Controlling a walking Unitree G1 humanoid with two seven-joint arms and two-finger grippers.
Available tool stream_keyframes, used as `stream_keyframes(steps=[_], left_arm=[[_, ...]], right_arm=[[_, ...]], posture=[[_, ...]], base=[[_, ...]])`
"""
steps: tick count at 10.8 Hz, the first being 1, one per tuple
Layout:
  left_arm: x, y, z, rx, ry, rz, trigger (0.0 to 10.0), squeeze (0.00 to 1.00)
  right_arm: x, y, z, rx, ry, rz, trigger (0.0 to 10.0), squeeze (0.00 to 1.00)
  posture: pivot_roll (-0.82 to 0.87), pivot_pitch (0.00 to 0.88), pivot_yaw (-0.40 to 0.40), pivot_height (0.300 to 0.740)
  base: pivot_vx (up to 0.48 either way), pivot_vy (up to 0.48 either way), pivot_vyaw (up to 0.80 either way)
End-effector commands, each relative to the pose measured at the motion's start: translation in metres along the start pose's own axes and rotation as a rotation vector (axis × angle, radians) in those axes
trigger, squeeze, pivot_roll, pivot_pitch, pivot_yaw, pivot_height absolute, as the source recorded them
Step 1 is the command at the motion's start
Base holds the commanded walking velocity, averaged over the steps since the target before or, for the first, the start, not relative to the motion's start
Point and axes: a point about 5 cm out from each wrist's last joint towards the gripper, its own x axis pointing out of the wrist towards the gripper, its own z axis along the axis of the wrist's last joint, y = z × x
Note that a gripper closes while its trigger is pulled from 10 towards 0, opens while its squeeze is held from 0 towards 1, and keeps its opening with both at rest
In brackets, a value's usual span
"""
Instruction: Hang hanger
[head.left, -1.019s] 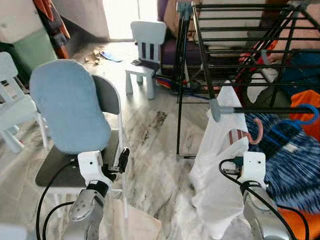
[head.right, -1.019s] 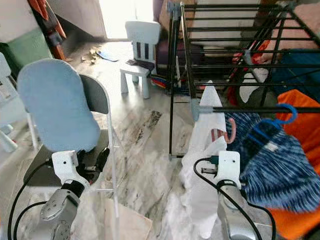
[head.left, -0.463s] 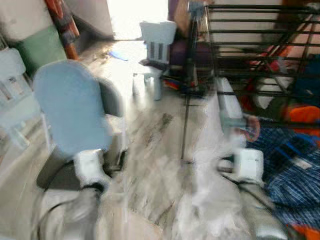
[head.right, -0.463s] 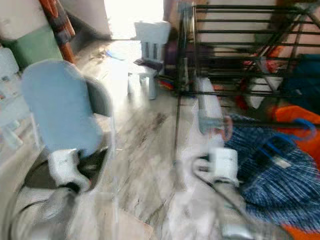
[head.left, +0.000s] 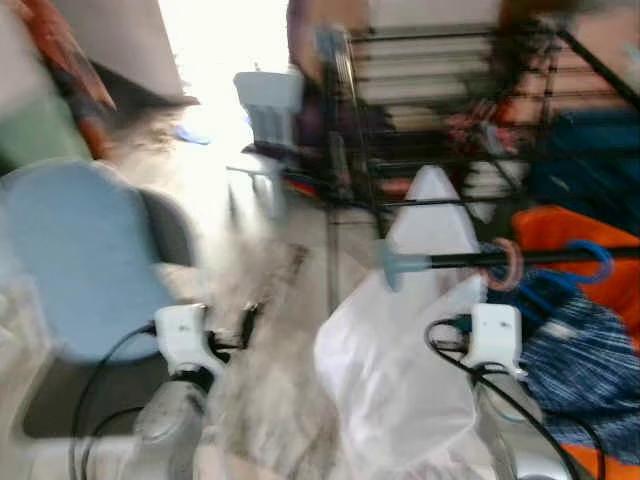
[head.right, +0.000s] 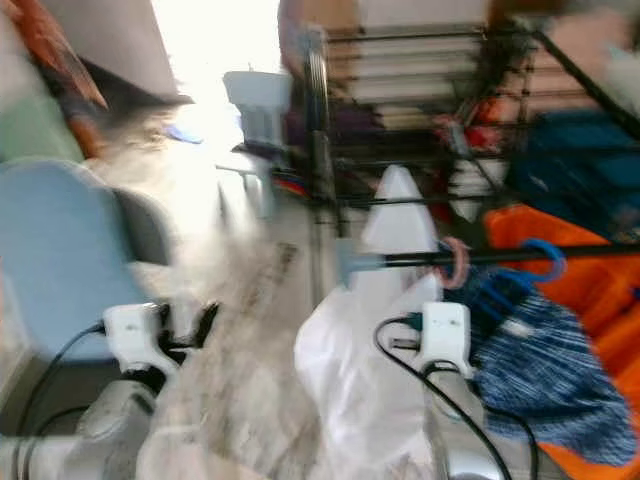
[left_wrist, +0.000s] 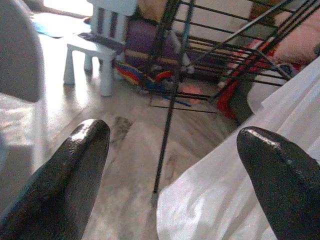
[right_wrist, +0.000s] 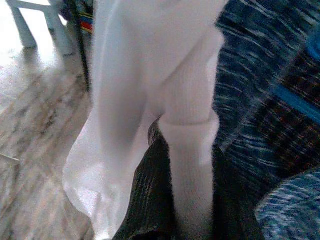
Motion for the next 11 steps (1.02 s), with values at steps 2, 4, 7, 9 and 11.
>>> stream_keyframes(steps=[2,4,7,9,11], left_arm=[[0.003,-0.002,-0.001,0.006,0.018,0.024,10.0,0.00],[0.003,-0.002,-0.002,-0.013,0.024,0.026,10.0,0.00],[0.005,-0.004,-0.001,-0.011,0.024,0.010,10.0,0.00],[0.005,-0.005,-0.001,-0.007,0.027,-0.004,10.0,0.00],[0.005,-0.006,-0.002,-0.004,0.034,-0.010,10.0,0.00]], right_arm=[[0.001,0.009,0.009,-0.011,-0.017,0.072,10.0,0.00],[-0.001,0.024,0.006,-0.022,0.013,0.176,10.0,0.00],[0.003,0.045,0.009,-0.004,0.063,0.297,10.0,0.00],[0.012,0.045,0.015,0.064,0.105,0.243,10.0,0.00],[0.022,0.040,0.022,0.131,0.159,0.149,10.0,0.00]], posture=[[-0.23,0.000,0.027,0.740],[-0.22,0.000,0.028,0.740],[-0.22,0.000,0.032,0.740],[-0.21,0.000,0.032,0.740],[-0.20,0.000,0.030,0.740]], base=[[0.000,0.000,0.00],[0.000,0.000,0.00],[0.000,0.000,0.00],[0.000,0.000,0.00],[0.000,0.000,0.00]])
